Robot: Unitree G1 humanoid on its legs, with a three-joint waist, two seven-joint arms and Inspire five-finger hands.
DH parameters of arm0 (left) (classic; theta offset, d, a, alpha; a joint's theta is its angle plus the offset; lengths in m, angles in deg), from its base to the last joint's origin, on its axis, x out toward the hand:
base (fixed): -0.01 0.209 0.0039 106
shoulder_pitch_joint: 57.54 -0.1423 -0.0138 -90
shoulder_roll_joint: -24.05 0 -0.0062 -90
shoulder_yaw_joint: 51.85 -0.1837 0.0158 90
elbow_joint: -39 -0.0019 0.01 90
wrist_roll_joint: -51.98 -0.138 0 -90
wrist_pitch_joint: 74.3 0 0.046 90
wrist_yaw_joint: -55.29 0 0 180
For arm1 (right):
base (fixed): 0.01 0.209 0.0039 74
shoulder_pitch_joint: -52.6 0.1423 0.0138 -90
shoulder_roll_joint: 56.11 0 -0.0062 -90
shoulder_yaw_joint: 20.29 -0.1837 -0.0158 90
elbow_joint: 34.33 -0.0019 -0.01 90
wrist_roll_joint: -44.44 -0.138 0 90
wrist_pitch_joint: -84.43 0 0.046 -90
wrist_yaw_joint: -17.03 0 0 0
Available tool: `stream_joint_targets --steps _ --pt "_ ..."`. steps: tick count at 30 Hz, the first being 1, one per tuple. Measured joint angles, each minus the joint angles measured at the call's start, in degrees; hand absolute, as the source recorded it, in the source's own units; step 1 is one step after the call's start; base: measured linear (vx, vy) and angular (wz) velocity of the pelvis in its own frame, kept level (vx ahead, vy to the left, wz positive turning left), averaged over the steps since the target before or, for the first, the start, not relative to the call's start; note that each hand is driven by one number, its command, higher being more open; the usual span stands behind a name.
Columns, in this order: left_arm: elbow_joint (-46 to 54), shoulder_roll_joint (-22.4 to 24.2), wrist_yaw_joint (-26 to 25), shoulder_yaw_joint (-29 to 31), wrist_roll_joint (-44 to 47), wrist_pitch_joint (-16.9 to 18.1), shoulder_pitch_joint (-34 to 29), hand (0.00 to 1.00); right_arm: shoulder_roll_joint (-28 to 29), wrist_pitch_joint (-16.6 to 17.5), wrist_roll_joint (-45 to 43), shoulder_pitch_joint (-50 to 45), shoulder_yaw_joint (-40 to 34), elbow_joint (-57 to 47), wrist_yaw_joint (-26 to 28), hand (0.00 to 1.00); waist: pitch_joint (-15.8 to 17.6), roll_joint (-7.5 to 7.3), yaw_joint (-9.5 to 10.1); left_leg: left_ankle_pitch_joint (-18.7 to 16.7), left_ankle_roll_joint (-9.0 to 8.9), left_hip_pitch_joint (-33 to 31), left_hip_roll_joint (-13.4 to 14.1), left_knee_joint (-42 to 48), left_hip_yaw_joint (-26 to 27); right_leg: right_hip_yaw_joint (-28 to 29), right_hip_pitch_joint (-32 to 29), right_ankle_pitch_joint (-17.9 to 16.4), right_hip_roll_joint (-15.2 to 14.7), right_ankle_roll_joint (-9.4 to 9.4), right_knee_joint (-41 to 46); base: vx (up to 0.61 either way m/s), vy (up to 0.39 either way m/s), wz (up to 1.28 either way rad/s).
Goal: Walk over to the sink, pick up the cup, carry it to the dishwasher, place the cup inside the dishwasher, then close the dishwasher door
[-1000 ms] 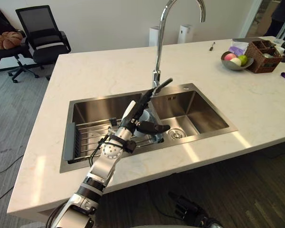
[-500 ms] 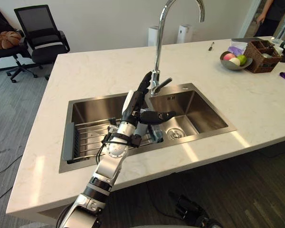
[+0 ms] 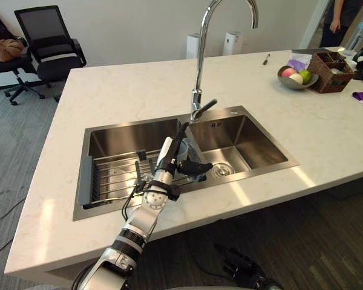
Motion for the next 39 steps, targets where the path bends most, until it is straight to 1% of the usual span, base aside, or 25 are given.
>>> stream_joint_targets --steps 8,11,17,24,39 --pt "-1.19 0.05 -6.89 0.0 -1.24 0.64 -0.33 1.0 0.18 0.63 -0.01 0.06 0.15 -0.02 0.01 1.0 -0.04 0.04 -0.96 0.01 -0.03 0.1 0.0 0.0 0.19 0.09 0.02 0.01 0.0 0.01 0.0 0.0 0.0 0.0" --pt "-1.19 0.16 -9.58 0.06 -2.2 2.43 -1.21 1.0 0.27 0.98 0.0 0.0 0.15 0.0 0.03 1.0 -0.04 0.04 -1.03 0.02 -0.06 0.11 0.01 -0.01 0.28 0.09 0.02 0.02 0.0 0.02 0.01 0.0 0.0 0.0" --pt "-1.18 0.77 -12.48 0.98 -2.19 2.93 -2.76 1.0 0.25 1.39 0.02 -0.1 0.35 0.03 0.15 1.0 -0.05 0.04 -1.02 0.03 -0.08 0.24 0.02 0.03 0.37 0.08 -0.01 0.02 0.0 0.02 0.3 0.0 0.0 0.0" --pt "-1.17 1.27 -13.21 1.03 -2.19 3.06 -4.04 1.0 0.25 1.41 0.06 -0.17 0.35 0.02 0.18 1.0 -0.11 0.0 -1.0 0.05 -0.09 0.42 -0.01 0.06 0.56 0.16 -0.04 0.01 0.0 0.02 0.64 0.0 0.0 0.0" --pt "-1.2 1.59 -13.48 1.75 -0.98 1.9 -3.58 1.0 0.3 1.48 0.52 -0.28 0.37 0.35 0.13 1.0 -0.91 -0.03 -1.2 0.16 -0.2 0.57 -0.15 -0.67 0.7 0.1 -0.03 0.01 0.01 0.03 0.13 0.0 0.0 0.0"
